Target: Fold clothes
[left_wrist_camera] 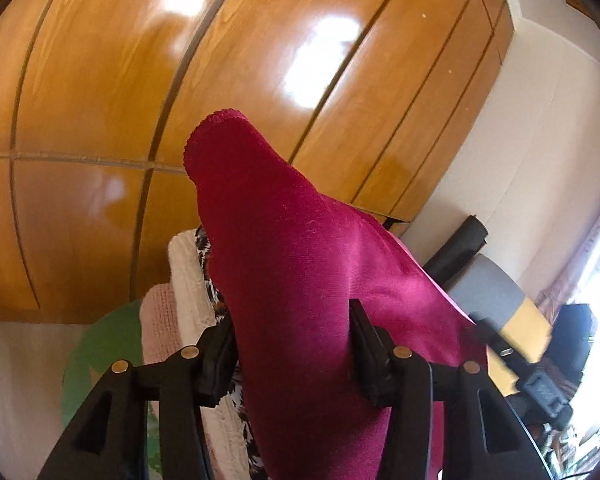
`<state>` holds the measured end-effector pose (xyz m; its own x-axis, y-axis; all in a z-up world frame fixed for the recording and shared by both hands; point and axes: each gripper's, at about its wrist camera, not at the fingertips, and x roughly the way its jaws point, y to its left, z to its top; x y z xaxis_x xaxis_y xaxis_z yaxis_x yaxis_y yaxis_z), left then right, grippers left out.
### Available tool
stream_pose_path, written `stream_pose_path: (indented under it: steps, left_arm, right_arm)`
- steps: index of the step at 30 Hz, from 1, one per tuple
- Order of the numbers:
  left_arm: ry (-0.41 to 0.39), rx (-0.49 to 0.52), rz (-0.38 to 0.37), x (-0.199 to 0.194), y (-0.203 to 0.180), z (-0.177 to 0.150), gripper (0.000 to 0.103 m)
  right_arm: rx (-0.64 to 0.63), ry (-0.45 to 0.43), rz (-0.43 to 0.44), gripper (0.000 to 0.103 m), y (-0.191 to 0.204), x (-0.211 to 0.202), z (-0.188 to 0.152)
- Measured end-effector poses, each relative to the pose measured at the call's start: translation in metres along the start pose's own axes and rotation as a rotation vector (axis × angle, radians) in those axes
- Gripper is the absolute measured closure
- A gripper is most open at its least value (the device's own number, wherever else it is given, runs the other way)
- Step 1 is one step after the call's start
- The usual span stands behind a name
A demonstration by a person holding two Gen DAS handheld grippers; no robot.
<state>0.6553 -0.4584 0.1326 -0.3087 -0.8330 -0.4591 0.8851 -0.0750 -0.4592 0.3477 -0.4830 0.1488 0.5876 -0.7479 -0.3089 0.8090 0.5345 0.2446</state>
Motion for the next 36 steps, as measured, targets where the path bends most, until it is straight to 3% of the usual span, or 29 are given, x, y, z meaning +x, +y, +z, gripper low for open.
stream_pose_path:
  steps: [3,5,7,9,11,14,19,21,24,26,30,36]
  left_arm:
    - [0.013,0.061,0.025,0.003,-0.007,0.009,0.052]
    - [0.025,0.092,0.048,0.01,-0.006,0.016,0.05]
    - [0.042,0.095,0.068,0.021,0.0,0.018,0.044]
    - [0.045,0.054,0.071,0.03,0.01,0.016,0.04]
    - [0.042,0.003,0.054,0.032,0.017,0.017,0.029]
    - [0.006,-0.005,0.067,0.021,0.008,0.017,0.03]
    - [-0.191,0.058,0.209,-0.021,-0.023,0.007,0.03]
    - [-0.291,0.068,0.271,-0.038,-0.036,-0.003,0.031]
    - [-0.44,0.067,0.283,-0.069,-0.052,-0.025,0.032]
    - [-0.492,0.091,0.262,-0.083,-0.064,-0.041,0.032]
    - [-0.434,0.119,0.208,-0.084,-0.075,-0.057,0.032]
    - [-0.378,0.132,0.24,-0.077,-0.083,-0.065,0.032]
  right_arm:
    - [-0.163,-0.037,0.063,0.04,0.031,-0.005,0.013]
    - [-0.237,0.044,0.096,0.042,0.048,0.015,0.009]
    - [-0.201,0.213,0.076,0.042,0.044,0.057,-0.013]
    - [-0.174,0.201,0.081,0.041,0.045,0.069,-0.036]
    - [-0.113,0.162,0.092,0.041,0.043,0.066,-0.045]
    - [-0.11,0.162,0.083,0.042,0.048,0.06,-0.035]
    - [-0.086,0.105,0.073,0.038,0.056,0.026,-0.023]
    - [-0.093,0.104,0.064,0.037,0.054,0.033,-0.022]
    - [-0.113,0.108,0.041,0.036,0.049,0.038,-0.026]
    - [-0.107,0.103,0.041,0.036,0.049,0.037,-0.028]
    - [-0.09,0.095,0.04,0.036,0.052,0.029,-0.025]
    - [-0.079,0.044,0.049,0.033,0.05,0.002,-0.028]
